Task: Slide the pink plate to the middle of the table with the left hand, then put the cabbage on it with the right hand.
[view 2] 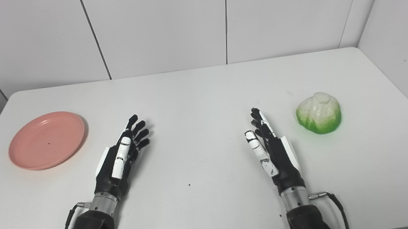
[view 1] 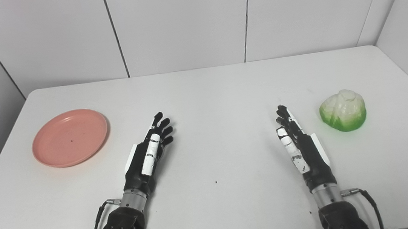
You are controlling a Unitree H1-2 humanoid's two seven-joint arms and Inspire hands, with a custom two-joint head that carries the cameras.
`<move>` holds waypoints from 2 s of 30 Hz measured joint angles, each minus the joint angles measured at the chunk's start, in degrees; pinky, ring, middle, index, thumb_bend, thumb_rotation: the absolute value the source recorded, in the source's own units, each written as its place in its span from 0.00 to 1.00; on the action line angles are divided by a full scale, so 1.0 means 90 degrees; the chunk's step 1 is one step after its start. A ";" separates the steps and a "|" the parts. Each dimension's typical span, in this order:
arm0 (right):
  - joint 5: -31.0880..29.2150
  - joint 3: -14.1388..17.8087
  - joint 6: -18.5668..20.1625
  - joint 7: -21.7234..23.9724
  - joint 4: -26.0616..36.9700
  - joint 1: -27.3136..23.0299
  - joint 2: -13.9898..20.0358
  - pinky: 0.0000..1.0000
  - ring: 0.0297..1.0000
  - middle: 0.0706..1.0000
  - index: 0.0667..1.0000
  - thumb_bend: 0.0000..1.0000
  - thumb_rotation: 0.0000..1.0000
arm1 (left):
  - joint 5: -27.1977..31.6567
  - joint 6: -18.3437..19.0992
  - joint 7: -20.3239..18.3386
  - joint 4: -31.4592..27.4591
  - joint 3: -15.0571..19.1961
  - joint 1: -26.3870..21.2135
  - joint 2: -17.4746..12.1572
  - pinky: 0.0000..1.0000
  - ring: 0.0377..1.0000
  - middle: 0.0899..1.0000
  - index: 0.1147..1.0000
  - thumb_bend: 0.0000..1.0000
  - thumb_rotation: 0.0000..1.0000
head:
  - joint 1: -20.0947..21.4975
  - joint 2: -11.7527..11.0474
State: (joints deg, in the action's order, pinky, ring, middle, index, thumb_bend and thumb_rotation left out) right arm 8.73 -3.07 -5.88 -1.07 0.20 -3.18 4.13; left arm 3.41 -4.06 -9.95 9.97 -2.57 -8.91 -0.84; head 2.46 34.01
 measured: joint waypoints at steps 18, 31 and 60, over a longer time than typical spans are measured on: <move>-0.0001 -0.0002 -0.0037 0.0003 0.0002 0.0003 0.0000 0.93 0.93 0.95 0.95 0.32 1.00 | 0.0000 0.0002 0.0002 -0.0004 -0.0004 0.0000 0.0001 0.90 0.92 0.95 0.95 0.47 1.00 | -0.0019 0.0020; -0.0320 0.0000 -0.0437 0.0101 -0.0152 -0.0032 0.0137 0.96 0.95 0.96 0.96 0.34 1.00 | -0.0228 0.0003 0.0105 0.0071 -0.0123 -0.0042 0.0045 0.92 0.93 0.95 0.95 0.47 1.00 | -0.1374 -0.0399; -0.0957 0.0346 -0.0800 0.0560 -0.0824 -0.0463 0.0684 1.00 0.98 0.98 0.98 0.32 1.00 | -0.0770 -0.0196 0.0568 0.0594 -0.0403 -0.0371 0.0664 0.92 0.94 0.95 0.96 0.46 1.00 | -0.2549 -0.0830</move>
State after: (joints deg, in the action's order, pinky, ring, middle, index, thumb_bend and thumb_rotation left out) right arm 0.12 0.04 -13.08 3.97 -7.21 -7.35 10.29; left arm -3.52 -5.82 -4.83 15.32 -6.20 -12.24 5.13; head -20.48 26.54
